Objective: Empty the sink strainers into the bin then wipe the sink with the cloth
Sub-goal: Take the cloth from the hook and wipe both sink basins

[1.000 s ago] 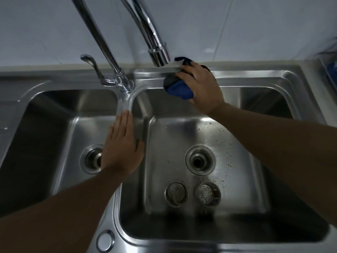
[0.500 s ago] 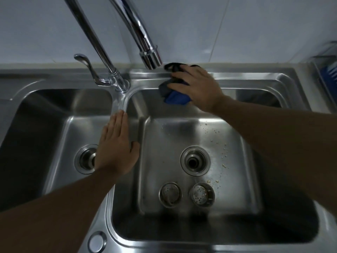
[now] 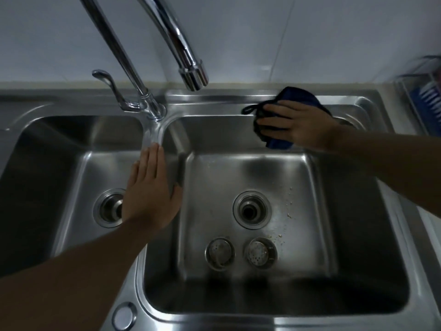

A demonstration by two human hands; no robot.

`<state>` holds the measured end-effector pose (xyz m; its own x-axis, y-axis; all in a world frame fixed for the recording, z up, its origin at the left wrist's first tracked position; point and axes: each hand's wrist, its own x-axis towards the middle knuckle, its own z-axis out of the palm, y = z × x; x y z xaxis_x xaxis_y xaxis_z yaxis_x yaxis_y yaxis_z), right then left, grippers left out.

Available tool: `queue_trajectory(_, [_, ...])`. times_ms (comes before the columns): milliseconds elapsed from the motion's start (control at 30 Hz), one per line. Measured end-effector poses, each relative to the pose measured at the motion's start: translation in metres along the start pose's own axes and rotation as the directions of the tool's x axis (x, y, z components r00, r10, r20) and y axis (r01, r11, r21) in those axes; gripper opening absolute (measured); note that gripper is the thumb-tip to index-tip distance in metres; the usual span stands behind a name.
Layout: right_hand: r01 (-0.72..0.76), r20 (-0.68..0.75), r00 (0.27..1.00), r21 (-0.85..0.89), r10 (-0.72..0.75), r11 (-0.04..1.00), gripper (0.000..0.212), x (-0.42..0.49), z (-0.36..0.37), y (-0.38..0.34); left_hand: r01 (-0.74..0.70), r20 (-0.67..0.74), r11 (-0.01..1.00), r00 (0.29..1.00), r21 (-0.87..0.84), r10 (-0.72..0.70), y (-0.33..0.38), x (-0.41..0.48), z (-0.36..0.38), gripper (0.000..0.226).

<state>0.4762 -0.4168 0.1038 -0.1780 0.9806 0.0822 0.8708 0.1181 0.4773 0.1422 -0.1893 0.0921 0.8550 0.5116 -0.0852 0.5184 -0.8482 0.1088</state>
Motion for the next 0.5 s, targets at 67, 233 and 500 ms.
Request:
queue_trajectory(67, [0.076, -0.125, 0.989, -0.012, -0.077, 0.997, 0.037, 0.06, 0.003, -0.019, 0.002, 0.005, 1.0, 1.0, 0.003, -0.002, 0.0, 0.001, 0.001, 0.088])
queue_trajectory(233, [0.135, -0.056, 0.988, -0.175, -0.147, 0.975, 0.043, 0.168, 0.017, -0.077, 0.005, -0.004, 1.0, 1.0, -0.025, -0.006, -0.001, 0.001, 0.001, 0.088])
queue_trajectory(500, [0.248, 0.275, 0.95, -0.373, -0.149, 0.894, 0.048, 0.057, 0.046, -0.064, 0.007, -0.003, 1.0, 1.0, -0.023, -0.007, -0.003, 0.001, 0.002, 0.089])
